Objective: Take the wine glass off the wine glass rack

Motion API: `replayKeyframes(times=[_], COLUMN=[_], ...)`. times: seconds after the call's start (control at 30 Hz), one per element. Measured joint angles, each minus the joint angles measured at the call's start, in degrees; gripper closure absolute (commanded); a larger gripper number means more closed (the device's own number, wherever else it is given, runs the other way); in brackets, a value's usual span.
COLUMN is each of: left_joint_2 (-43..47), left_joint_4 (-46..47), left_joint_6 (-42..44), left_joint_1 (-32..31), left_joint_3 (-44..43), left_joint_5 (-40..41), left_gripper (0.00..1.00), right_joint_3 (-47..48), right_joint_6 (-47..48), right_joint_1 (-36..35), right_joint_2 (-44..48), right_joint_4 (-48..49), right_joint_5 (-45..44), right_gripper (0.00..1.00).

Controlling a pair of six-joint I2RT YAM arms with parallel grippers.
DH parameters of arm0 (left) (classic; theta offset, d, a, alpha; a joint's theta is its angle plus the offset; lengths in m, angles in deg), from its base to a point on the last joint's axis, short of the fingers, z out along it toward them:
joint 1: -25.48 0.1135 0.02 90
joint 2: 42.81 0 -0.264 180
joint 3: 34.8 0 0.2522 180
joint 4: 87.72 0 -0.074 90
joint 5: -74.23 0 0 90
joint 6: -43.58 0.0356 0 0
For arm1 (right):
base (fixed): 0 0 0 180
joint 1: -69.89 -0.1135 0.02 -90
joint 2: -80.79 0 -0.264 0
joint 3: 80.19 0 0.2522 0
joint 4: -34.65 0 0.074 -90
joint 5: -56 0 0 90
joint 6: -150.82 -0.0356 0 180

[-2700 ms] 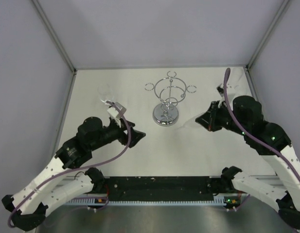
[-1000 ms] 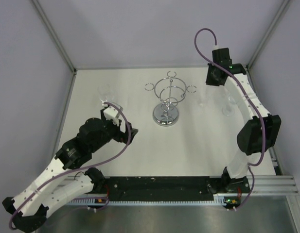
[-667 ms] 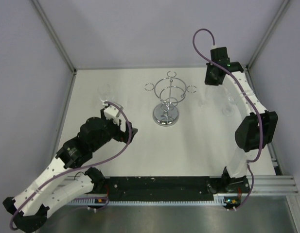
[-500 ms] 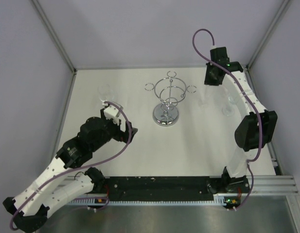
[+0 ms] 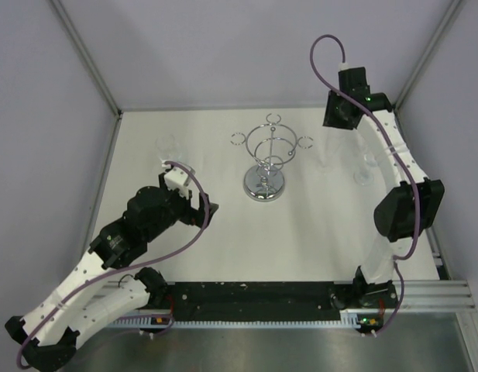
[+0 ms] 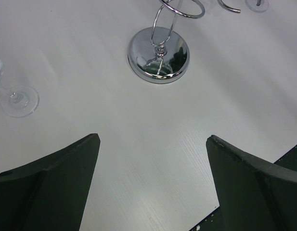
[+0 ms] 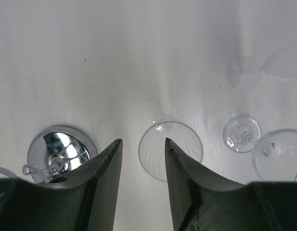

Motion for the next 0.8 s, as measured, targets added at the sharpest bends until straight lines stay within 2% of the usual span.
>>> replayKeyframes(times=[0.1, 0.17, 0.27, 0.6, 0.8], left_joint_2=[0.0, 0.0, 0.0, 0.0, -2.1], left_joint_4=[0.0, 0.0, 0.0, 0.0, -0.5], left_joint_6=[0.0, 0.0, 0.0, -1.7, -2.8], left_joint_1=[0.2, 0.3, 0.3, 0.3, 0.3], left_joint_3=[0.0, 0.0, 0.0, 0.0, -1.2], left_joint_5=[0.1, 0.3, 1.2, 5.4, 7.1], left_gripper=[0.02, 0.02, 0.02, 0.02, 0.02], right_joint_3=[0.9, 1.3, 1.5, 0.9, -8.0], right_joint_6=[-0.1, -0.2, -0.5, -0.2, -1.0], right_joint_1=[0.0, 0.0, -0.3, -5.0, -8.0], right_joint_2=[0.4, 1.3, 3.9, 17.1, 25.3], right_joint_4=[-0.5, -0.8, -0.8, -0.4, 3.0], right_joint_5=[0.1, 0.6, 2.2, 3.3, 3.3], right_gripper=[0.45, 0.32, 0.01, 0.01, 0.01])
